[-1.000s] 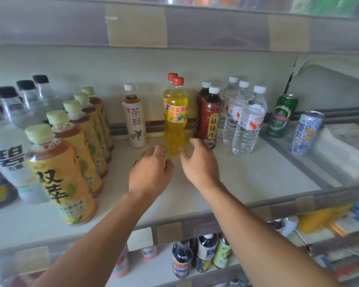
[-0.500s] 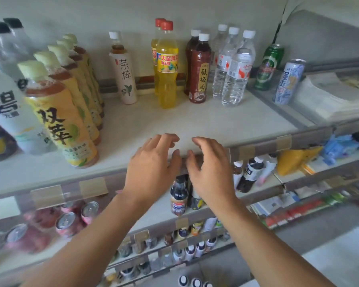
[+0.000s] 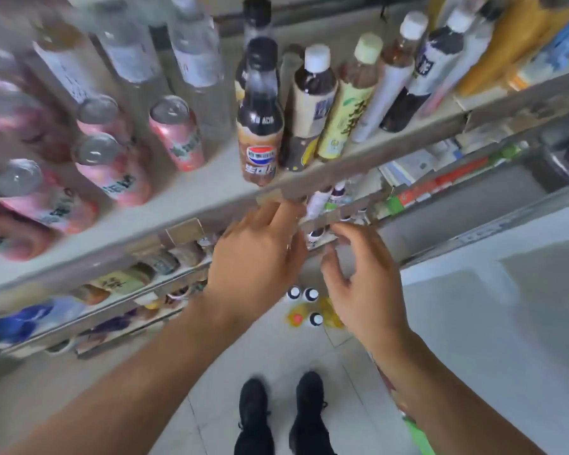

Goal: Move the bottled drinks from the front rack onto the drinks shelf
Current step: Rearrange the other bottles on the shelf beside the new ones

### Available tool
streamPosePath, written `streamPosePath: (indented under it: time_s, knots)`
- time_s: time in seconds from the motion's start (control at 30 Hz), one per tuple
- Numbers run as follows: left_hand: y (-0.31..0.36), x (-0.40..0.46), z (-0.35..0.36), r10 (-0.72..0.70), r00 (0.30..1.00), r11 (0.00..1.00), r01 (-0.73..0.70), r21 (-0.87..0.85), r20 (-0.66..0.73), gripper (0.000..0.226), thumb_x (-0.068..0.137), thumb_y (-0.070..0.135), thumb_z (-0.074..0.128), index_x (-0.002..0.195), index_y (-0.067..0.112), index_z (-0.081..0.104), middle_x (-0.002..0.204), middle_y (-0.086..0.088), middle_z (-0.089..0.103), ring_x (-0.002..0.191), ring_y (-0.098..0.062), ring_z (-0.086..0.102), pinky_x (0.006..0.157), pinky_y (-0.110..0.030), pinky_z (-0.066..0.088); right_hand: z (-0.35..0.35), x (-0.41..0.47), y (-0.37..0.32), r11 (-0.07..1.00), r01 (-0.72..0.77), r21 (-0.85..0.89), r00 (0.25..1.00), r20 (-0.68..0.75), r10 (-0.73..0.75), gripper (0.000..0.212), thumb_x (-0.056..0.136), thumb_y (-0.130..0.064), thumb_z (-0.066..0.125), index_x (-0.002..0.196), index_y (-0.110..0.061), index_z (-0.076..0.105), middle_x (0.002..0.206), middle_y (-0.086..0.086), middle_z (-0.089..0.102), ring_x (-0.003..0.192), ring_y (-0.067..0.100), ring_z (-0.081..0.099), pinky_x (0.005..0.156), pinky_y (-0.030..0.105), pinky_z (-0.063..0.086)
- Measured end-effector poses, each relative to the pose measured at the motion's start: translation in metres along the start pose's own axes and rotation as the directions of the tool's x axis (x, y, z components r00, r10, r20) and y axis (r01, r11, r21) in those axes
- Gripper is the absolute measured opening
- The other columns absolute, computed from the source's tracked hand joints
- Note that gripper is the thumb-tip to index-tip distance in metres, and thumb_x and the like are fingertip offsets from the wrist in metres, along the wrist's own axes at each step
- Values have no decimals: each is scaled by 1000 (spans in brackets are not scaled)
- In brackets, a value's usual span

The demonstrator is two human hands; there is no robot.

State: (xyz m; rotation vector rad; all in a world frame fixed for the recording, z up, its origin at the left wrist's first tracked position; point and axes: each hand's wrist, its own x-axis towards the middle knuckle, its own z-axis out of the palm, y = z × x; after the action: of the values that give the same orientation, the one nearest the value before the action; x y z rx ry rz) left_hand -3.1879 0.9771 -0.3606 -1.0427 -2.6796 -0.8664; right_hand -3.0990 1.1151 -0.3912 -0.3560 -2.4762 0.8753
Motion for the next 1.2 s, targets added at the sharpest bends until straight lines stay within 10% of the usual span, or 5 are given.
streamPosePath:
  time_s: [0.27, 0.7, 1.2]
  knots:
    - [-79, -104, 193, -111, 958, 994, 104, 41, 263, 31, 82, 33, 43, 108, 24, 59, 93, 3, 68, 81, -27, 69, 57, -34, 53, 129, -135, 152, 966, -244, -87, 945, 202, 257, 32, 89, -24, 57, 121, -18, 58, 111, -2, 66, 101, 17, 65, 84, 16, 41]
    - [-208, -246, 423, -252, 844, 968, 212, 137, 473, 26, 88, 22, 60, 113, 19, 62, 99, 1, 68, 90, -26, 67, 67, -37, 52, 334, -256, 360, 941, -140, -307, 814, 506, 286, 42, 84, -23, 69, 121, -6, 58, 114, 14, 59, 104, 35, 58, 80, 42, 54]
    - [-186, -235, 365, -345, 786, 938, 304, 165, 513, 31, 94, 31, 55, 124, 25, 57, 116, 7, 62, 106, -18, 61, 77, -34, 47, 273, -216, 312, 934, -148, -324, 832, 471, 295, 15, 86, -16, 65, 98, -9, 65, 89, 8, 65, 79, 28, 63, 63, 30, 41]
